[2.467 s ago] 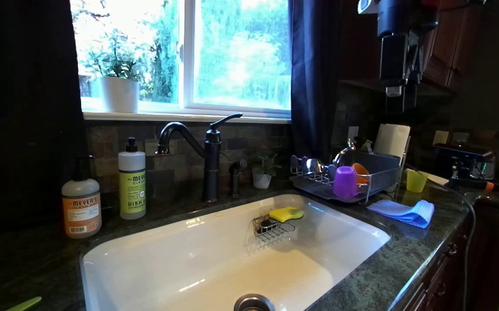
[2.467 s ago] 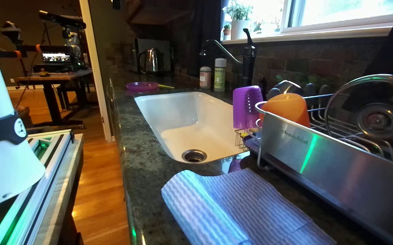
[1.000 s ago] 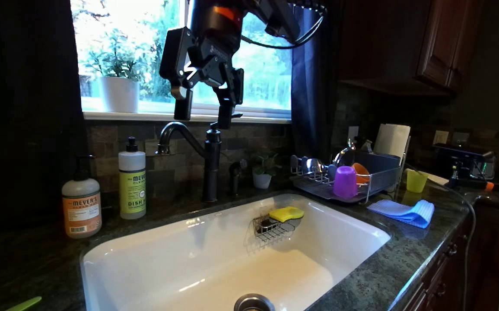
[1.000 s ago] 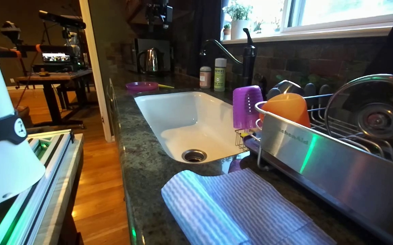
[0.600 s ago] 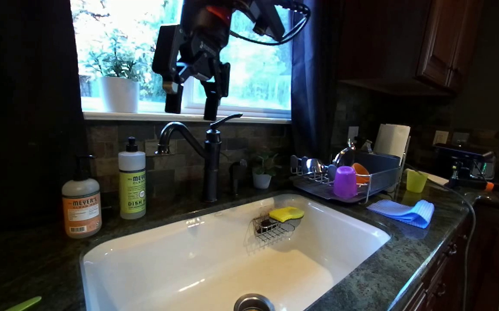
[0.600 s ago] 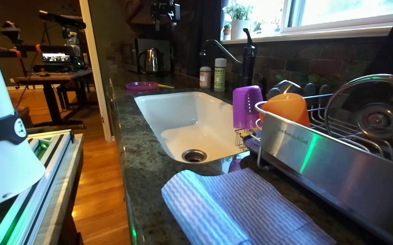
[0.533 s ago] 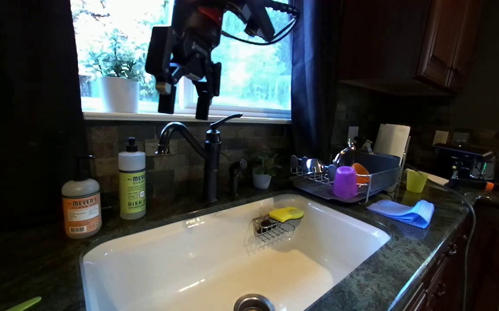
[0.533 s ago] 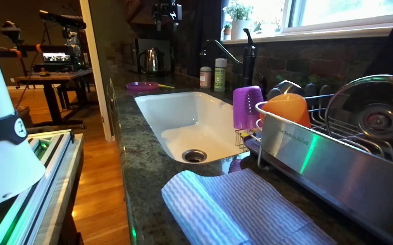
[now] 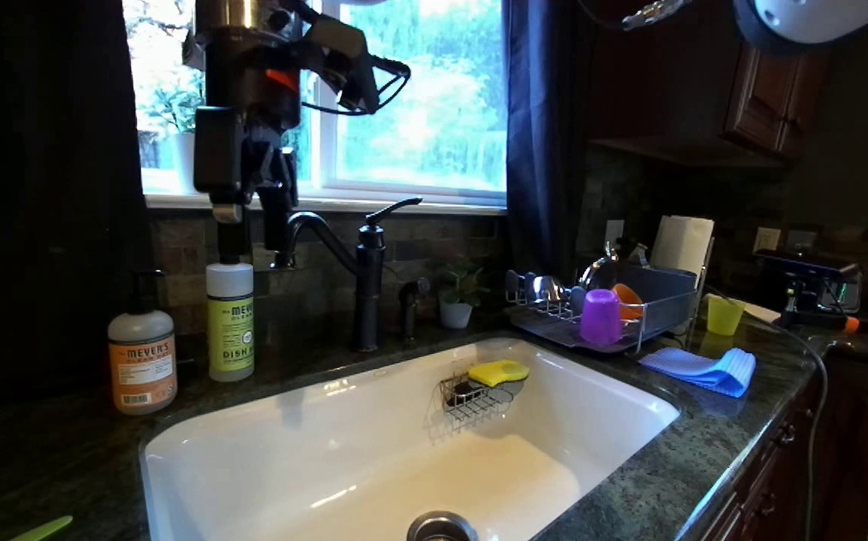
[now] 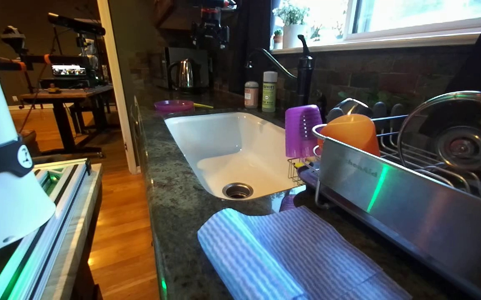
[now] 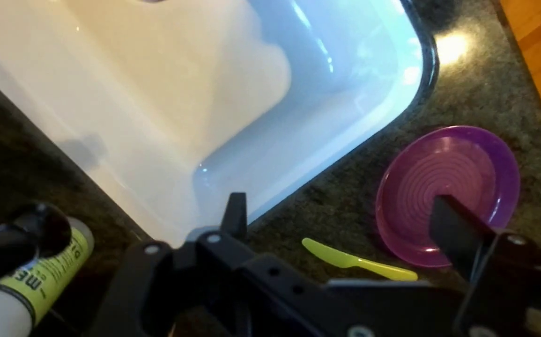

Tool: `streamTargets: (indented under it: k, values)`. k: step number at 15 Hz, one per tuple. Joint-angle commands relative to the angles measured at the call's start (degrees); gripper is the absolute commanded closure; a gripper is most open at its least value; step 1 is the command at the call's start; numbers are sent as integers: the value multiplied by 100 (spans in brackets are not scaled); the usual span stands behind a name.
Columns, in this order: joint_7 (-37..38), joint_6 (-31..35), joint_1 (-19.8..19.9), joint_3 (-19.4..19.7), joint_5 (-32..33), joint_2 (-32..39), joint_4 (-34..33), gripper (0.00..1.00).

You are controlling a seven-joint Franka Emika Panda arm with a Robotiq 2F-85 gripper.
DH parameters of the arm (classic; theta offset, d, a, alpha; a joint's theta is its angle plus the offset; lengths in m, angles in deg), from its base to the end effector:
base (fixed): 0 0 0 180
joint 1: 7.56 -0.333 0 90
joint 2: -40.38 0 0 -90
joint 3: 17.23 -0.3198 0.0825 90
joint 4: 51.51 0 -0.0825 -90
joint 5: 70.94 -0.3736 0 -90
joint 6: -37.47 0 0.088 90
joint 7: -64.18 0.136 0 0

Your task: Put the knife on the plate

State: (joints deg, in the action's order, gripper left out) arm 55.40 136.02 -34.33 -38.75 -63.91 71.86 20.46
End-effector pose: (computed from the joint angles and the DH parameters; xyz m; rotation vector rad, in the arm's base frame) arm 0.5115 0.4692 0.4311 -2.7304 -1.4414 0.1103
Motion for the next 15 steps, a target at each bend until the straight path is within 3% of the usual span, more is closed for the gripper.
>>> streamTargets:
  k: [1, 4, 5, 10, 11, 12, 15]
  values:
    - [-681, -109, -541, 19, 670, 1013, -1400, 0]
    - [-912, 365, -956, 47, 996, 1587, -2252, 0]
    - [-712, 341, -673, 3, 763, 1045, -1384, 0]
    - [-816, 401, -906, 22, 901, 1449, -2024, 0]
    - [-1345, 481, -924, 23, 1034, 1764, -2360, 0]
    - [-1773, 463, -1100, 307, 895, 1903, -2563, 0]
    - [-2823, 233, -1115, 206, 1138, 2456, -3170, 0]
